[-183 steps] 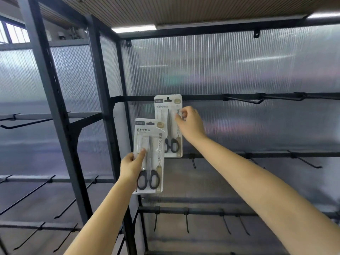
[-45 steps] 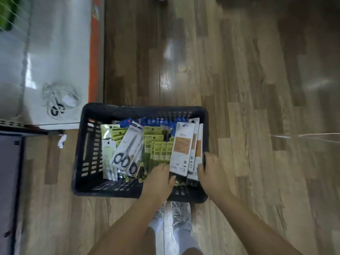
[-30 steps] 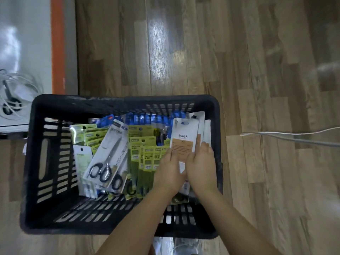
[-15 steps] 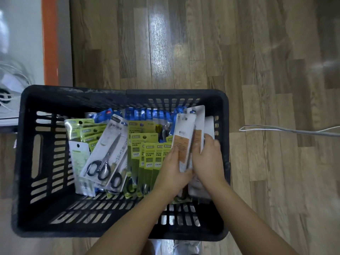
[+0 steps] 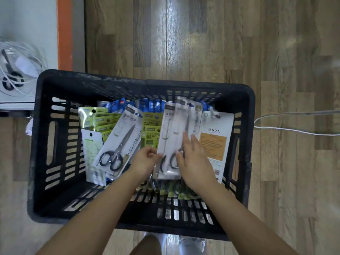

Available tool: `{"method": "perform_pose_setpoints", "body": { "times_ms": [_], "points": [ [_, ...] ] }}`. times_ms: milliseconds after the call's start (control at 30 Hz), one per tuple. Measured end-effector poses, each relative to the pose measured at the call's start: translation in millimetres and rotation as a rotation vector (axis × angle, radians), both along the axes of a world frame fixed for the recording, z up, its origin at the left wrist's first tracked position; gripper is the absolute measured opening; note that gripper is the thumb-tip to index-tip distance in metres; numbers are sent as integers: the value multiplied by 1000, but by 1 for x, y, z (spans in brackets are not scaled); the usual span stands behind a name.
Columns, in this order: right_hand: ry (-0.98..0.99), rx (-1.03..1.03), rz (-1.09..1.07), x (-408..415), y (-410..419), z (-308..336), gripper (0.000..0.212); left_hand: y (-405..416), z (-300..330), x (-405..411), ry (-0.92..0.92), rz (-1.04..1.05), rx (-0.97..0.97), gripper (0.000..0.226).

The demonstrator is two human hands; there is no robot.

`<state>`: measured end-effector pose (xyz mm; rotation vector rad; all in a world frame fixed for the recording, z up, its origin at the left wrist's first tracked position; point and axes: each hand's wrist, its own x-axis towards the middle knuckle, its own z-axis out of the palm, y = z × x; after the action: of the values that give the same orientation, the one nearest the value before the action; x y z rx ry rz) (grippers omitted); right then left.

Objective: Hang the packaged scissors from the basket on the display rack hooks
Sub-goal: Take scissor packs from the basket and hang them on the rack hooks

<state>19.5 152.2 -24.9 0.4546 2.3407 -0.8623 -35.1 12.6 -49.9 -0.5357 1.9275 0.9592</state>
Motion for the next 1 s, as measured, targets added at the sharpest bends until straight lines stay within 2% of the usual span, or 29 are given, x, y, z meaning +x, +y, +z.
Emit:
{"method": "perform_pose_setpoints", "body": {
  "times_ms": [67,133,233,333,467,667,800,1000],
  "points": [
    [-114,26,84,-1,-1,-7,60,-3,-4,-4,15,41,-22,6],
    [-108,22,64,-2,0,-11,58,-9,-8,-7,-8,95,-19,6],
    [23,-4,-173,-9,0,-14,52,-16,-7,-11,-35,115,-9,6],
    [-19,-49,-449,-21,6,-17,60,-18,-7,-14,-78,137,10,15],
    [-71,-44,-547,-37,11,-24,72,-8,-13,-22,-42,112,-7,27],
    [-132,-8,-618,-51,10,-33,76,3,-21,-28,51,64,-41,19],
    [-181,-163,-772,-42,9,-39,60,-6,-16,-20,72,42,7,24],
    [-274,-425,-892,-22,3,-38,26,-22,-7,-9,-2,95,59,11]
  ]
}}
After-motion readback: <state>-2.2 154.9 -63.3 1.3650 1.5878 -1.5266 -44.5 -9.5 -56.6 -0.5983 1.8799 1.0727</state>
